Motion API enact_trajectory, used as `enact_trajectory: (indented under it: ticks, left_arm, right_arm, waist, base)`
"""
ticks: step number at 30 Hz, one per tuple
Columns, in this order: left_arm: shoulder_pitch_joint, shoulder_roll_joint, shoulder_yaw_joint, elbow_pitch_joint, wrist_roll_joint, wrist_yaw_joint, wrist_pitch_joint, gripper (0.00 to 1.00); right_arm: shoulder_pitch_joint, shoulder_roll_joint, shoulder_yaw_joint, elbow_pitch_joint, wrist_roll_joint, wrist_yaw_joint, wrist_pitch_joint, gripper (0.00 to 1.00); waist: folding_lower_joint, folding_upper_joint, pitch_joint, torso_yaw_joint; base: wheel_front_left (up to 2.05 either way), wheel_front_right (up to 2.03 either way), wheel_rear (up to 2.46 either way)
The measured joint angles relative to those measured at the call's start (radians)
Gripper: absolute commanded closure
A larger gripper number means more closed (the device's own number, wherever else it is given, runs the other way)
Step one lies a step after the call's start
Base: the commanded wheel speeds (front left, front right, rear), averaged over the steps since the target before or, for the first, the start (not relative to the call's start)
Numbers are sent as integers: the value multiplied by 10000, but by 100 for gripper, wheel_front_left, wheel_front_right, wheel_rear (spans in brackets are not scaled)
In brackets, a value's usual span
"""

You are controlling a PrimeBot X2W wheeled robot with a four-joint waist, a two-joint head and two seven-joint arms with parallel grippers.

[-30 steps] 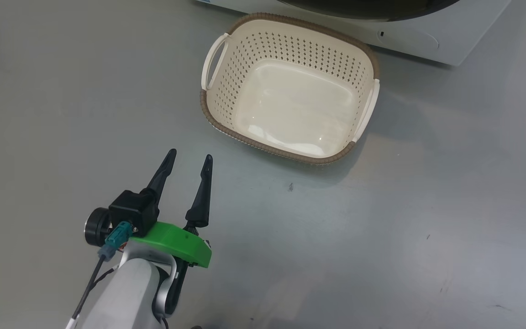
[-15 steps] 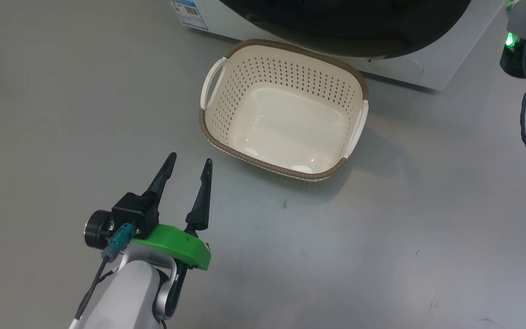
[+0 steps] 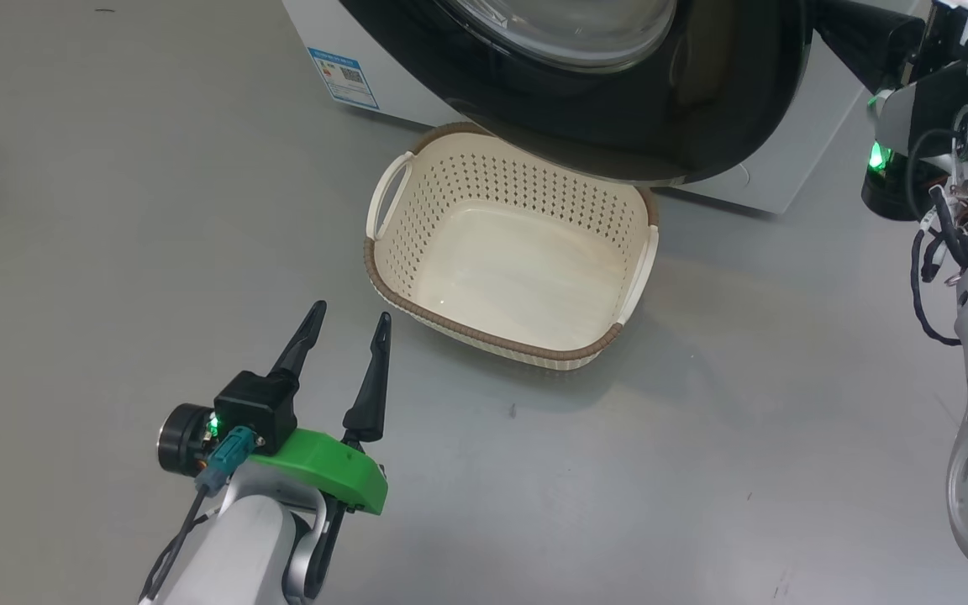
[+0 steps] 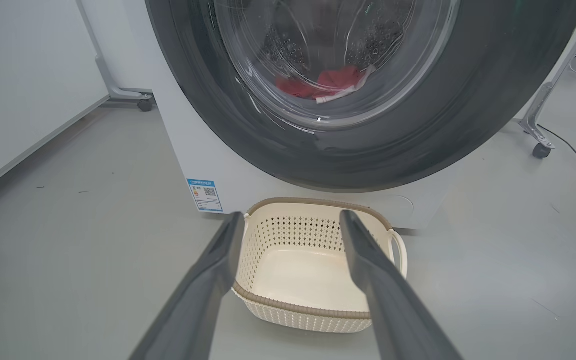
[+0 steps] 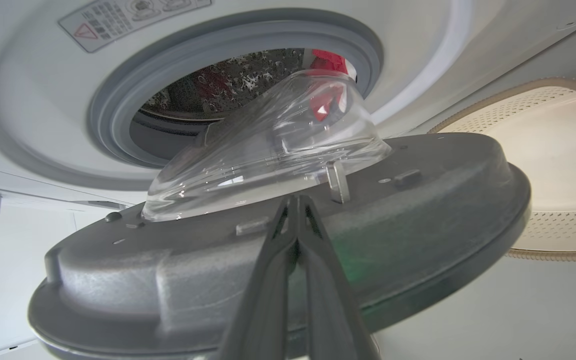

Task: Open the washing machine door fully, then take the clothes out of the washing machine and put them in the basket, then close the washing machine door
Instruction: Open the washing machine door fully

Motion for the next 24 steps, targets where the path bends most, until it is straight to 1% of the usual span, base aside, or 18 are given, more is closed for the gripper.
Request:
enact_trajectory:
  ticks: [9, 15, 21, 23, 24]
  left_arm:
    - [294, 4, -13, 94, 67, 36, 0, 0]
    - [482, 10, -44, 117, 71, 42, 0, 0]
    - [607, 17, -117, 123, 77, 75, 0, 0]
    - [613, 17, -121, 123, 79, 88, 0, 0]
    - [617, 19, -125, 117, 81, 113, 0, 0]
  right_arm:
    - [545, 173, -21, 167, 159, 151, 184, 100]
    - [922, 247, -38, 203, 353, 311, 299, 100]
    - [1097, 311, -27, 236, 441, 326, 313, 100]
    - [1118, 332, -6, 201, 441, 499, 290, 100]
    - [1119, 351, -13, 159, 439, 510, 244, 100]
  waist:
    - [0, 0, -466, -16]
    - [0, 0, -765, -23]
    - [0, 0, -979, -50]
    - [0, 0, -1024, -62]
    - [0, 0, -1044, -72]
  base:
    - [0, 0, 0]
    - [0, 0, 0]
    - [0, 0, 0]
    - [0, 0, 0]
    - [0, 0, 0]
